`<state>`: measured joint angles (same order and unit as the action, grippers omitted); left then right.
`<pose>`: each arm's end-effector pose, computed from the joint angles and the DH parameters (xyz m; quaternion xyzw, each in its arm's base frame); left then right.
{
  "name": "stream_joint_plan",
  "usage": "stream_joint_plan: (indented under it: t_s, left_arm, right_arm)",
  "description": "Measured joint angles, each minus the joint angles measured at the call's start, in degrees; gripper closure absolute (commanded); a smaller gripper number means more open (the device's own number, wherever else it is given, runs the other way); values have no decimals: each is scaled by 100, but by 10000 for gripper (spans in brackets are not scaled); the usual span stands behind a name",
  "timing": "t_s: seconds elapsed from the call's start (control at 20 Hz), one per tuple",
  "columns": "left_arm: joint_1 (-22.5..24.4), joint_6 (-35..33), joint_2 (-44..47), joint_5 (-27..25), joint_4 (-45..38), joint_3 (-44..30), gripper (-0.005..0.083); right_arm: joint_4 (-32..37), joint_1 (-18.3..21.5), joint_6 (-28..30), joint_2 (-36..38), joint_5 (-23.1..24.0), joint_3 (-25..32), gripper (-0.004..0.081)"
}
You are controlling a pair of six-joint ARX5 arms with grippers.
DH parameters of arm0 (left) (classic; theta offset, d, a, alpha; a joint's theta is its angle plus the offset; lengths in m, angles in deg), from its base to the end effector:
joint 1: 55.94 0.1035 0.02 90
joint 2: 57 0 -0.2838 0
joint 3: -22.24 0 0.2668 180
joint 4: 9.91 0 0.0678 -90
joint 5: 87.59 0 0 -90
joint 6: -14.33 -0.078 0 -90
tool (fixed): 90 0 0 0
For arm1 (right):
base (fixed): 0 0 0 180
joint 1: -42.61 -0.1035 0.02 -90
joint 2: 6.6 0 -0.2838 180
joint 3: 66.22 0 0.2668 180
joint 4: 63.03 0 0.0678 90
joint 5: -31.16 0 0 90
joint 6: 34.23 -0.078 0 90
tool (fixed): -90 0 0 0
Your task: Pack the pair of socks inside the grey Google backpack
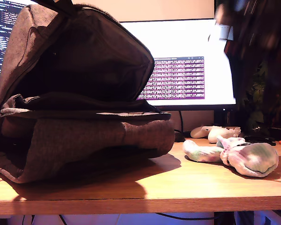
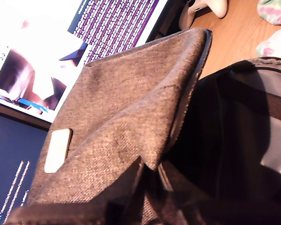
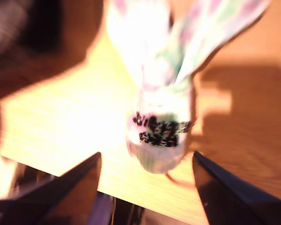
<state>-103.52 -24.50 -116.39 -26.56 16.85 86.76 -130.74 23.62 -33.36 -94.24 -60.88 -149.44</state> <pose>0.2085 -0.1721 0.3215 0.4318 0.0861 -0.1988 0.8756 0.3008 0.1064 0.2278 -0.0928 0.5811 0.1519 0.7941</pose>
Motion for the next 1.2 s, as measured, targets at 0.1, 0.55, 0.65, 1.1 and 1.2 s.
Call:
stream_joint_plan:
  t_s: [0.1,0.55,0.65,1.1,1.2]
  left_arm:
    - [0,0,0,17,0,0,795]
    - [4,-2,0,42,0,0,795]
    - [4,0,0,42,0,0,795]
    - [4,0,0,42,0,0,795]
    - [4,0,0,42,0,0,795]
  right_arm:
    - [74,-24,-66,-245,0,33,202]
    - [470,127,-76,-1075,44,39,202]
    - [538,162,-83,-1082,55,39,202]
    - [398,267,-90,-1700,-302,35,292]
    - [407,264,-90,-1720,-308,35,408]
